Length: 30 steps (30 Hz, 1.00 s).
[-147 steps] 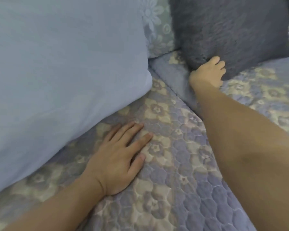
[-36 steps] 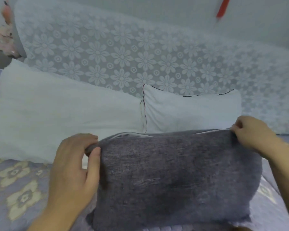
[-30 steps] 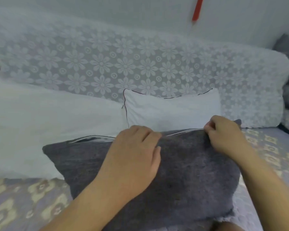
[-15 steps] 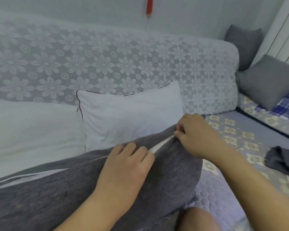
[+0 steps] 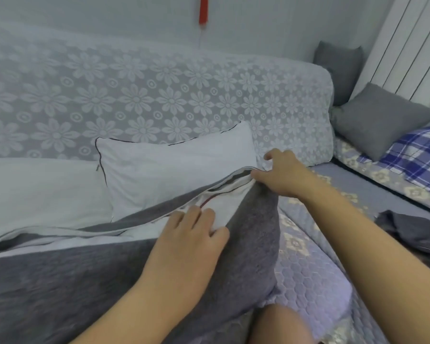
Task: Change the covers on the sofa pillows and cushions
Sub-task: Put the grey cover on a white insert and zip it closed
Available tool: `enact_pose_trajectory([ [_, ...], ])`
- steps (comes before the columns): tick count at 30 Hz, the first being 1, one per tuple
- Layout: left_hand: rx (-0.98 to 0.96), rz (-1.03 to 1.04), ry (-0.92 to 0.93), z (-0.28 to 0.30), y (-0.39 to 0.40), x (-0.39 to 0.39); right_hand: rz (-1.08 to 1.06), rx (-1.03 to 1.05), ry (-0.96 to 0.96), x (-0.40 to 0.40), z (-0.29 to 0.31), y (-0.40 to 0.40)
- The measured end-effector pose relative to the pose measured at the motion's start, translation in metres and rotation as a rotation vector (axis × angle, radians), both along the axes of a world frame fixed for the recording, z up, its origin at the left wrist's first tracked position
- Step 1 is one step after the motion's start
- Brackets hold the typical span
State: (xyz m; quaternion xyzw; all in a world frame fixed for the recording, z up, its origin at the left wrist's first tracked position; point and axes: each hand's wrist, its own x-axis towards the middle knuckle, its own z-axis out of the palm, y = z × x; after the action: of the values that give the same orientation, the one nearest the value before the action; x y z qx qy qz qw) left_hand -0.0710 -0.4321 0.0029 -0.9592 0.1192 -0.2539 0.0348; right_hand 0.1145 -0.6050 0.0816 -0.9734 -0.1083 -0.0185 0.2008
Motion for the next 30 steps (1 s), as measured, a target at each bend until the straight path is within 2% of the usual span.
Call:
enact_pose_trajectory([
  [3, 0.032, -0.064, 0.076, -0.013, -0.009, -0.007, 0.037, -0.08, 0.091, -0.005, -0.004, -0.001],
  [6, 0.101, -0.036, 0.179, -0.027, -0.004, -0.005, -0.007, -0.071, 0.058, -0.004, -0.01, -0.01],
  [11, 0.035, -0.136, 0.225, -0.023, -0.011, 0.003, -0.033, 0.307, 0.064, -0.011, -0.021, -0.003],
  [12, 0.024, -0.156, 0.236, -0.022, -0.015, 0.004, -0.008, 0.301, 0.057, -0.014, -0.023, 0.002],
  [15, -0.032, -0.224, 0.242, -0.017, -0.022, 0.003, 0.05, 0.084, 0.054, -0.015, -0.034, 0.006],
  [17, -0.035, -0.235, 0.234, -0.012, -0.019, 0.0, 0.036, 0.065, 0.02, -0.013, -0.033, -0.001],
  [20, -0.066, -0.178, 0.223, 0.0, -0.008, -0.003, -0.005, 0.189, -0.089, -0.017, -0.025, -0.02],
  [22, -0.154, -0.104, 0.189, 0.014, -0.005, 0.003, -0.045, 0.353, -0.111, -0.021, -0.02, -0.031],
  [24, -0.241, -0.033, 0.163, 0.029, -0.009, 0.019, -0.056, 0.508, -0.051, -0.024, -0.018, -0.037],
  [30, -0.351, 0.019, 0.162, 0.047, -0.044, 0.07, -0.076, 0.746, 0.05, -0.033, -0.024, -0.041],
])
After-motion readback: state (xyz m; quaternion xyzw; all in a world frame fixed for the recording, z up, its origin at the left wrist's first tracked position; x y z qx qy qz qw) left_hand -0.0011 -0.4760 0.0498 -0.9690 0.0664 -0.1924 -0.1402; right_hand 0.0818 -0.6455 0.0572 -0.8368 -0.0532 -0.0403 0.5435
